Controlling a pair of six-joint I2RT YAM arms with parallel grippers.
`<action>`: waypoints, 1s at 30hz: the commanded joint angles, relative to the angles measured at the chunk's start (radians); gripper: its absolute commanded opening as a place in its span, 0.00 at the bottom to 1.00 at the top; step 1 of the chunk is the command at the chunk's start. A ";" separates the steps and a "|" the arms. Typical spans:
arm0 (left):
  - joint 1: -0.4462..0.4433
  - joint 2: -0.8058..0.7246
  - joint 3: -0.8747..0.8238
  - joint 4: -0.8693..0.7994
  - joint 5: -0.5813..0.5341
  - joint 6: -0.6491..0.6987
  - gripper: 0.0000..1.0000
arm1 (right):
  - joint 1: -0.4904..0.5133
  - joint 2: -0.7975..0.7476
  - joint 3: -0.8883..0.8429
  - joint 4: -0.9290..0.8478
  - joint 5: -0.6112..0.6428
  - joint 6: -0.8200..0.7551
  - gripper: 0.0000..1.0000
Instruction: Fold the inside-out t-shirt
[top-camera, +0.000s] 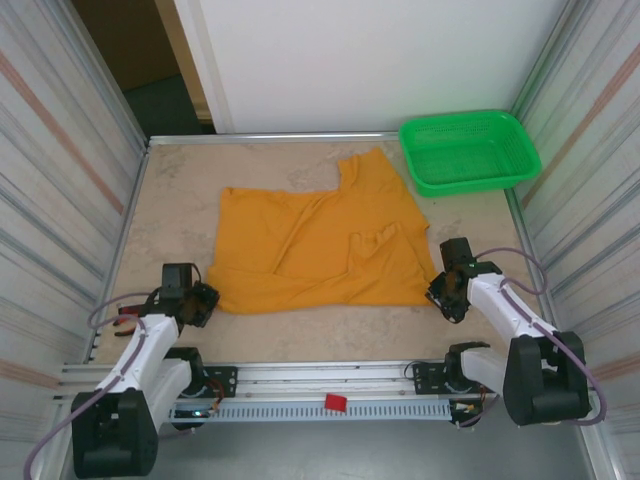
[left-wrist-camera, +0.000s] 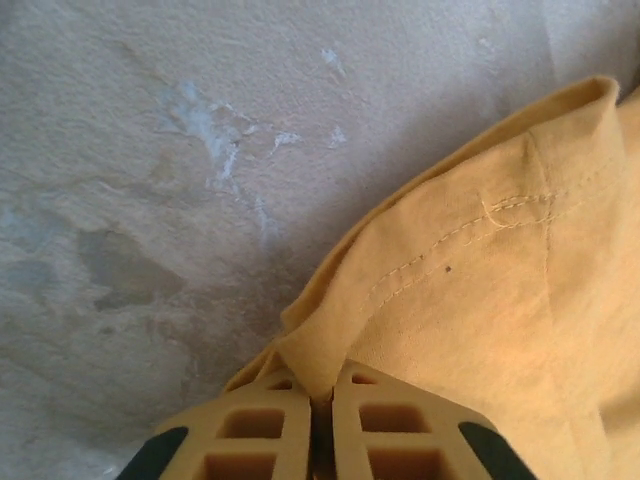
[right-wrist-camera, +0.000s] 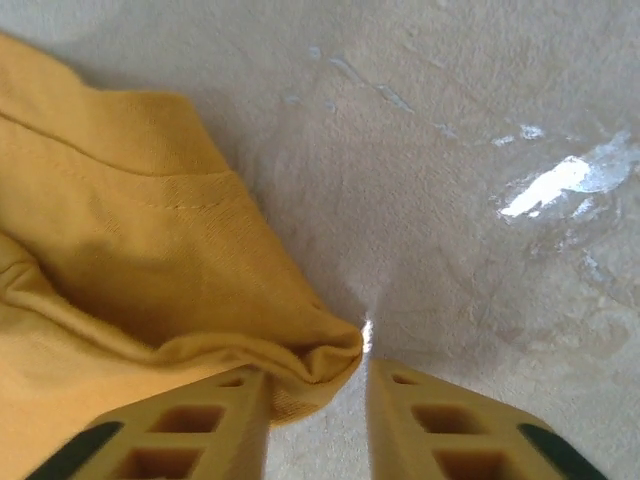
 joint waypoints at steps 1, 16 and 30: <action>-0.002 0.016 -0.019 0.003 -0.043 0.010 0.00 | -0.029 -0.016 -0.010 0.009 0.005 0.010 0.07; 0.030 -0.232 0.019 -0.278 -0.164 -0.024 0.00 | -0.164 -0.292 -0.070 -0.161 0.014 0.085 0.00; 0.029 -0.221 0.275 -0.286 -0.251 0.199 0.43 | -0.087 -0.258 0.325 -0.151 -0.026 -0.119 0.50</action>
